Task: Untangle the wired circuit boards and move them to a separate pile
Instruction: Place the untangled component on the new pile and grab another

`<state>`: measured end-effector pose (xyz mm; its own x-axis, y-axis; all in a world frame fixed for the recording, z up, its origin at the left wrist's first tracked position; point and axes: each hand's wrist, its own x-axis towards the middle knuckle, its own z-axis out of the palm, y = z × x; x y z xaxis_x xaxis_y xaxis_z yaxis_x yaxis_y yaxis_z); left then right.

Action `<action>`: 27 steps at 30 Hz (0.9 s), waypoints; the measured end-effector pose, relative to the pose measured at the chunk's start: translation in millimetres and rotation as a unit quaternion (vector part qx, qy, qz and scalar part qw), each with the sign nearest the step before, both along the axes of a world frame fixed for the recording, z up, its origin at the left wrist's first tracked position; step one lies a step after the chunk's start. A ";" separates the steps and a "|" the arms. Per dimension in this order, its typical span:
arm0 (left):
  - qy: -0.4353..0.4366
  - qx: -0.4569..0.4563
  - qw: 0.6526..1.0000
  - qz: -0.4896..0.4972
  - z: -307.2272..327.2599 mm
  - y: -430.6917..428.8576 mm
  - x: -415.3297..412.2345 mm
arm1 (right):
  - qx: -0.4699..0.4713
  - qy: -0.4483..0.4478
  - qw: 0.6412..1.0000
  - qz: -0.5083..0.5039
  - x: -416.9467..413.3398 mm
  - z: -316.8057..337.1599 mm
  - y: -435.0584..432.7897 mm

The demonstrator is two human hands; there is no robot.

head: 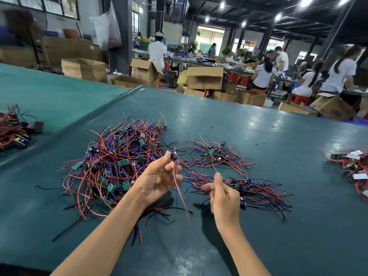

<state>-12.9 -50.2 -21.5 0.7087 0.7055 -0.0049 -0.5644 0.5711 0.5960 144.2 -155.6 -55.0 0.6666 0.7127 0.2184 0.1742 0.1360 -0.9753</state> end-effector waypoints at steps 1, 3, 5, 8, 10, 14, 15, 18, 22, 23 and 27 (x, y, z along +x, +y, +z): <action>-0.005 -0.012 1.000 0.003 0.7 -0.6 0.6 | -0.015 -0.031 0.999 -0.001 -0.5 -1.0 0.3; 0.005 -0.020 1.000 0.009 1.6 -1.3 0.9 | -0.042 -0.070 0.997 0.002 -1.1 -1.7 0.1; 0.023 -0.010 1.000 0.014 1.7 -1.9 1.5 | -0.055 -0.092 0.994 0.002 -1.1 -1.8 0.1; 0.048 0.018 0.998 0.029 -0.2 -3.1 2.7 | -0.060 -0.104 0.993 -0.003 -1.5 -0.6 -1.1; 0.081 0.048 0.995 0.034 -2.1 -3.0 2.6 | -0.063 -0.126 0.990 -0.006 -1.3 -0.7 -2.0; 0.210 0.192 0.959 0.015 15.7 2.0 5.8 | -0.061 -0.158 0.985 -0.005 -0.8 -0.1 -1.8; 0.252 0.241 0.937 0.009 25.3 3.4 8.7 | -0.059 -0.161 0.985 -0.005 -0.2 0.2 -1.6; 0.347 0.403 0.847 0.000 62.4 3.5 26.4 | -0.052 -0.142 0.988 -0.005 0.4 -0.1 0.6; 0.409 0.636 0.654 0.042 105.8 -4.9 70.4 | -0.067 -0.188 0.980 -0.004 -3.1 -1.6 2.7; 0.413 0.680 0.604 0.042 111.6 -9.2 83.1 | -0.065 -0.212 0.975 -0.002 -4.0 -1.2 2.1; 0.413 0.759 0.503 -0.007 106.2 -25.2 134.5 | -0.065 -0.283 0.956 0.036 -9.3 3.1 -4.8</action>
